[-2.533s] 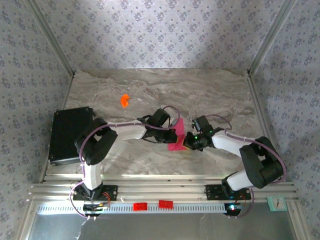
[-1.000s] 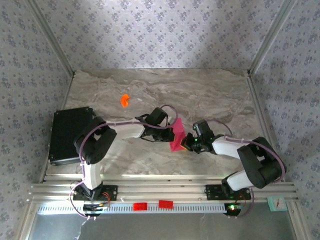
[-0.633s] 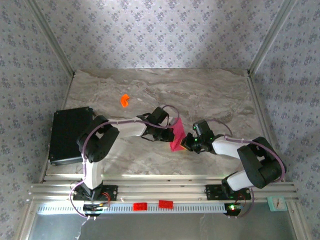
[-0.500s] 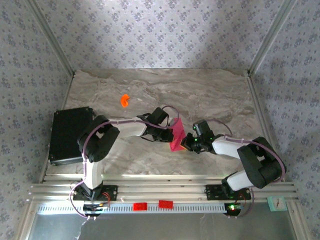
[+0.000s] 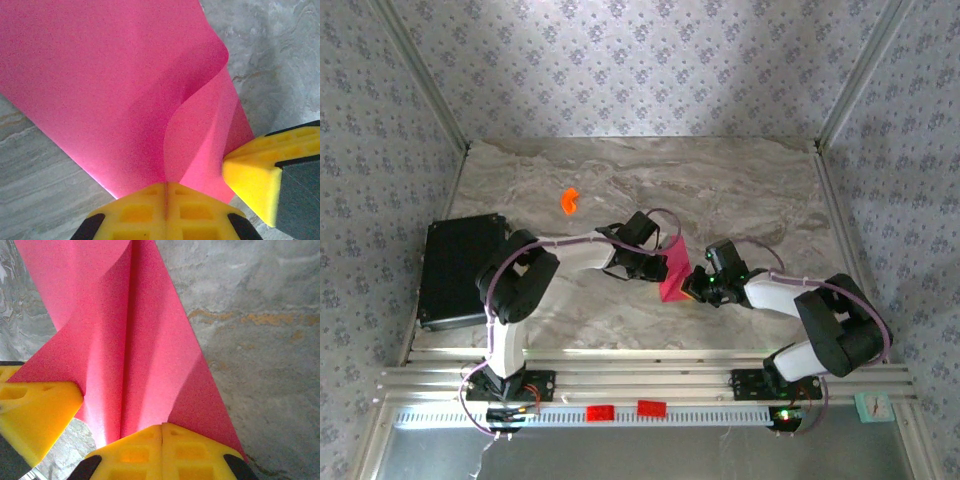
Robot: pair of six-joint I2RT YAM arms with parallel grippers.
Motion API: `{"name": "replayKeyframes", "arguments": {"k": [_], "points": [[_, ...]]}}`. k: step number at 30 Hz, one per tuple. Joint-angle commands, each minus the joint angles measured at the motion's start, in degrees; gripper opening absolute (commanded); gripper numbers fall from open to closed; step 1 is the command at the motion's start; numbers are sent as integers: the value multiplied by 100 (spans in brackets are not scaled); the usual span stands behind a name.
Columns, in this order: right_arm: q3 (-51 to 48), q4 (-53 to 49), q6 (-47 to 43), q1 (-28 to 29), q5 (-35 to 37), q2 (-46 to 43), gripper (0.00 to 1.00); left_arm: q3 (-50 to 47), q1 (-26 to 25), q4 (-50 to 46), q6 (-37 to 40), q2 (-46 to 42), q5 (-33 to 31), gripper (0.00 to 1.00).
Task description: Fold a paper plane with a square sheet of paper (pick it up from the middle)
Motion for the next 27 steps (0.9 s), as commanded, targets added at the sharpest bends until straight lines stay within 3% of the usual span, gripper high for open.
{"name": "replayKeyframes", "arguments": {"k": [1, 27], "points": [[-56, -716, -111, 49, 208, 92, 7, 142, 29, -155, 144, 110, -70, 1], [-149, -749, -110, 39, 236, 31, 7, 198, 29, -94, 293, 172, -54, 3]]}}
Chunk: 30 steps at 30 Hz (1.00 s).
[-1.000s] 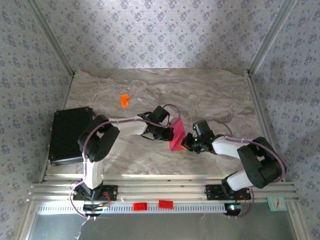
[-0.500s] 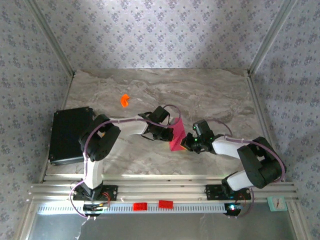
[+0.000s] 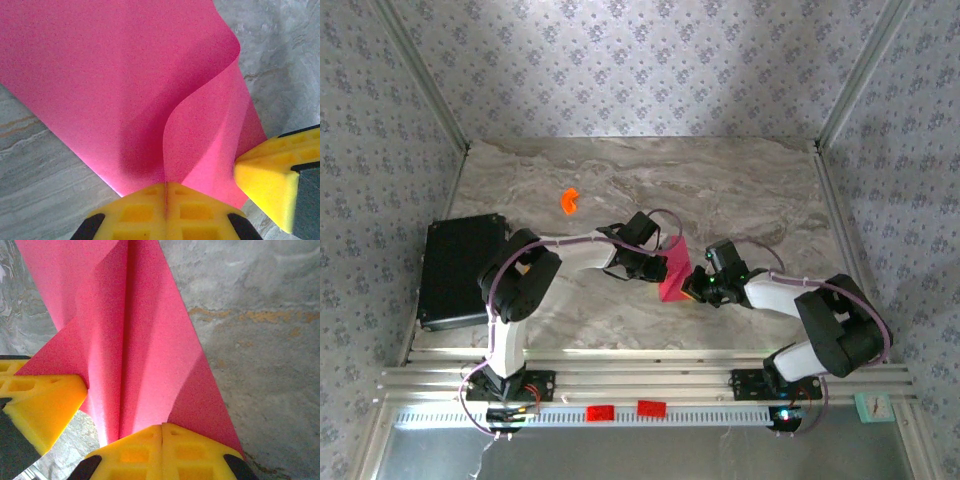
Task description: Fold a paper plane with a square sheet of paper (pick it up from the middle)
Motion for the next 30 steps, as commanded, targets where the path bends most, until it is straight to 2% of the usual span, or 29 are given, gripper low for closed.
{"name": "replayKeyframes", "arguments": {"k": [1, 30], "points": [[-157, -710, -103, 40, 232, 44, 7, 161, 23, -27, 112, 104, 32, 3], [-247, -704, -73, 36, 254, -61, 7, 161, 28, -39, 137, 241, 45, 4]]}}
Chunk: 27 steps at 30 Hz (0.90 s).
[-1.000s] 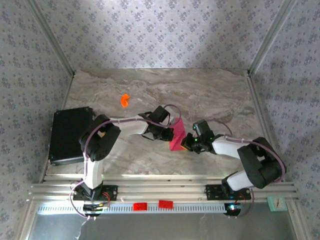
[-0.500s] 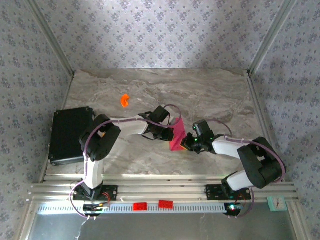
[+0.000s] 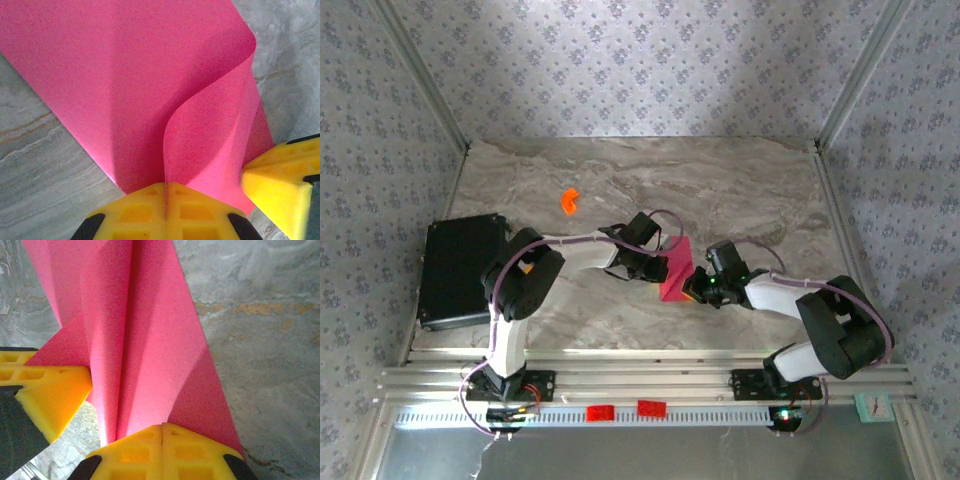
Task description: Fold a paper plane with a square sheet of paper (pick it up from the middle)
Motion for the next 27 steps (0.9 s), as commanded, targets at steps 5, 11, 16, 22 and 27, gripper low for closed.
{"name": "replayKeyframes", "arguments": {"k": [5, 11, 16, 22, 27], "points": [[-182, -454, -18, 0, 133, -183, 10, 70, 29, -112, 160, 129, 39, 4], [-187, 278, 389, -294, -199, -626, 10, 33, 26, -131, 179, 155, 71, 4], [132, 410, 466, -427, -567, -386, 9, 53, 29, -110, 180, 190, 149, 4], [467, 682, 577, -309, -684, 208, 7, 100, 27, -149, 200, 226, 172, 4], [607, 831, 644, -250, -731, 501, 6, 97, 29, -139, 206, 242, 184, 4]]}}
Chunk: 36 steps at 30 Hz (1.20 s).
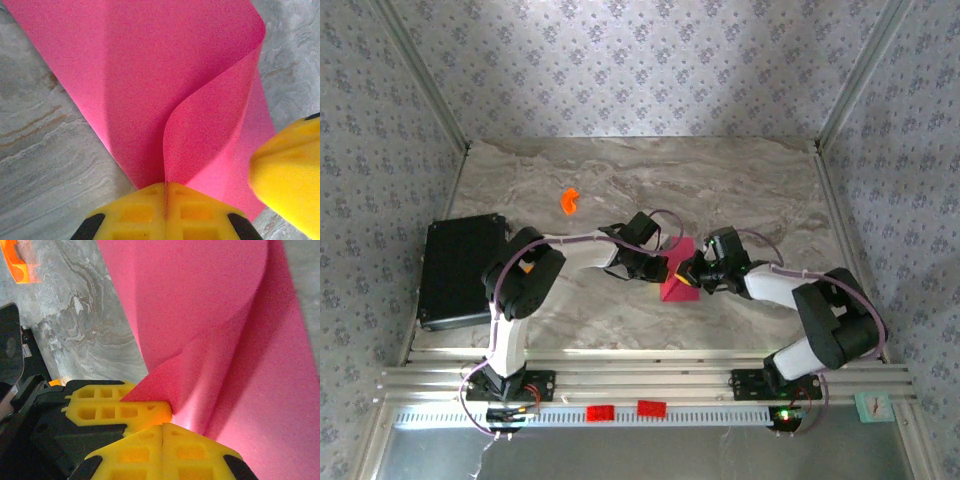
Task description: Fold a paper plane with a square sheet of paper (pick it up from the middle)
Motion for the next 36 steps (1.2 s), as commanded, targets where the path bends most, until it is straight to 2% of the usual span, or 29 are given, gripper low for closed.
{"name": "replayKeyframes", "arguments": {"k": [1, 4, 10, 16, 22, 36], "points": [[206, 121, 131, 29, -120, 204, 6, 72, 2, -147, 121, 190, 47, 4], [213, 19, 103, 27, -88, 254, 6, 99, 5, -165, 121, 191, 58, 4], [-115, -408, -39, -80, 154, -345, 6, 134, 4, -201, 121, 179, 38, 4], [-411, -1333, -279, -76, 561, -829, 6, 193, 3, -201, 99, 139, 81, 4], [-727, -1396, -229, -60, 615, -801, 5, 288, 4, -209, 86, 81, 178, 4], [-773, -1616, -389, -148, 658, -765, 5, 337, -4, -243, 114, 155, 265, 4]]}}
